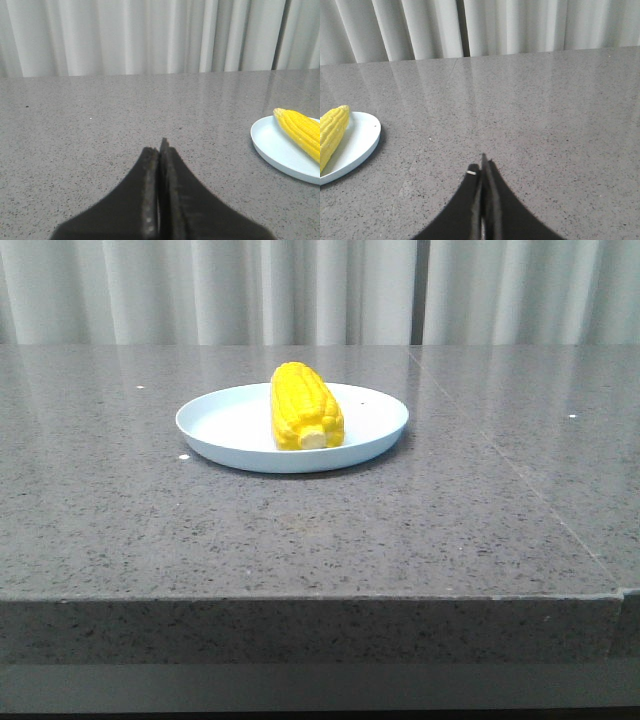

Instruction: Place corn on plate with both arms

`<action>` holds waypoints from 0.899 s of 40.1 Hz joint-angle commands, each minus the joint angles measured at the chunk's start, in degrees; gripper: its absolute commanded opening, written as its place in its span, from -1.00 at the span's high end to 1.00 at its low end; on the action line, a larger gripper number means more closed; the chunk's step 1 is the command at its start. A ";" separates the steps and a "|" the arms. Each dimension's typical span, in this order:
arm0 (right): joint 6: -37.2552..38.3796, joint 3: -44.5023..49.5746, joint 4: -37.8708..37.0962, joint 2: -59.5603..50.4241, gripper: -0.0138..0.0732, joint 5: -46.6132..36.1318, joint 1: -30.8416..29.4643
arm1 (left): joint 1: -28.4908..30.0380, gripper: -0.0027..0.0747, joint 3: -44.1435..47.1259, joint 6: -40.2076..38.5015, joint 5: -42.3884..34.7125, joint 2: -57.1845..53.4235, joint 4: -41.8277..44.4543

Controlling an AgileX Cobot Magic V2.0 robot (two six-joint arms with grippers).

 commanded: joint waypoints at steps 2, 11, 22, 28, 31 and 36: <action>-0.69 -1.50 -0.98 0.54 0.85 -5.08 -0.22 | -0.07 0.98 -1.48 -0.45 -4.32 0.70 0.46; -0.69 -1.50 -0.98 0.54 0.85 -5.08 -0.22 | -0.07 0.98 -1.48 -0.45 -4.32 0.70 0.46; -0.69 -1.50 -0.98 0.54 0.85 -5.08 -0.22 | -0.07 0.98 -1.48 -0.45 -4.32 0.70 0.46; -0.69 -1.50 -0.98 0.54 0.85 -5.08 -0.22 | -0.07 0.98 -1.48 -0.45 -4.32 0.70 0.46; -0.69 -1.50 -0.98 0.54 0.85 -5.08 -0.22 | -0.07 0.98 -1.48 -0.45 -4.43 0.70 0.46; -0.69 -1.50 -0.98 0.54 0.85 -5.08 -0.22 | 10.24 0.98 25.20 9.31 -23.20 -6.69 -12.51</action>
